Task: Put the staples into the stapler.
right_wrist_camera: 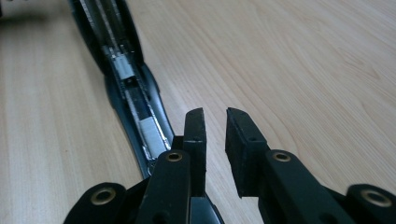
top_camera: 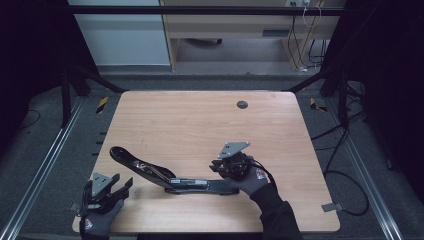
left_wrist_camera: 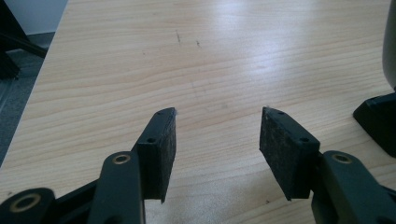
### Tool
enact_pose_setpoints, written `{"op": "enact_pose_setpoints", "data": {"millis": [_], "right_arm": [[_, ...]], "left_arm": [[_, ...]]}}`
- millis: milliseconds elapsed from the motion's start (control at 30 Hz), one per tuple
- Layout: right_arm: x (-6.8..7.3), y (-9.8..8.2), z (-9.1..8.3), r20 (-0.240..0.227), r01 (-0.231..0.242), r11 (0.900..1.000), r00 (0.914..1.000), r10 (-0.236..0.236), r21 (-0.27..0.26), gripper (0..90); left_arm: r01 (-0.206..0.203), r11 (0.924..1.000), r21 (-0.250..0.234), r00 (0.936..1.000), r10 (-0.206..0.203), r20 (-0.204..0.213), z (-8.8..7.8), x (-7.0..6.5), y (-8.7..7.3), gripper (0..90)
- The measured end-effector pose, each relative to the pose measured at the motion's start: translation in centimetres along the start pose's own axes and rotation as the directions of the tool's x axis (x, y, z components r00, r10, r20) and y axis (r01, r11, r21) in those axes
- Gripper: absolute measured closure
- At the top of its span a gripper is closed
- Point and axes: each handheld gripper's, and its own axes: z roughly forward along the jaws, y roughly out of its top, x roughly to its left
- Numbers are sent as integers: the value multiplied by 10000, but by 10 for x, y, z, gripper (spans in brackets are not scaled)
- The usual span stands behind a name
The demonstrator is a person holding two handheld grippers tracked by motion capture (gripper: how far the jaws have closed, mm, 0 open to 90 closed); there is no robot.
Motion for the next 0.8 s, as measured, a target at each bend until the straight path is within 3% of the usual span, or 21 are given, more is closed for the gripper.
{"op": "enact_pose_setpoints", "data": {"millis": [233,367,467,633,667,800], "right_arm": [[-5,-22,-14,797,-810,9957,9932,844,-450,791],[-8,-32,-18,929,-1195,9904,9877,1257,-697,773],[-10,-46,-21,1329,-1493,9852,9782,1596,-844,786],[-11,-57,-26,1578,-1810,9770,9675,1974,-1124,801],[-11,-62,-28,1684,-1995,9729,9614,2174,-1173,806],[-9,-69,-30,1748,-2169,9694,9562,2346,-1146,806]], "left_arm": [[358,9986,-383,9994,-357,24,-6,3,5,458],[635,9965,-548,9980,-630,104,-8,5,8,456],[660,9956,-672,9978,-654,110,-11,6,11,456],[778,9923,-964,9969,-763,186,-16,7,17,455],[801,9915,-1026,9967,-785,192,-17,7,18,456],[948,9888,-1149,9954,-927,231,-19,10,24,456]]}}
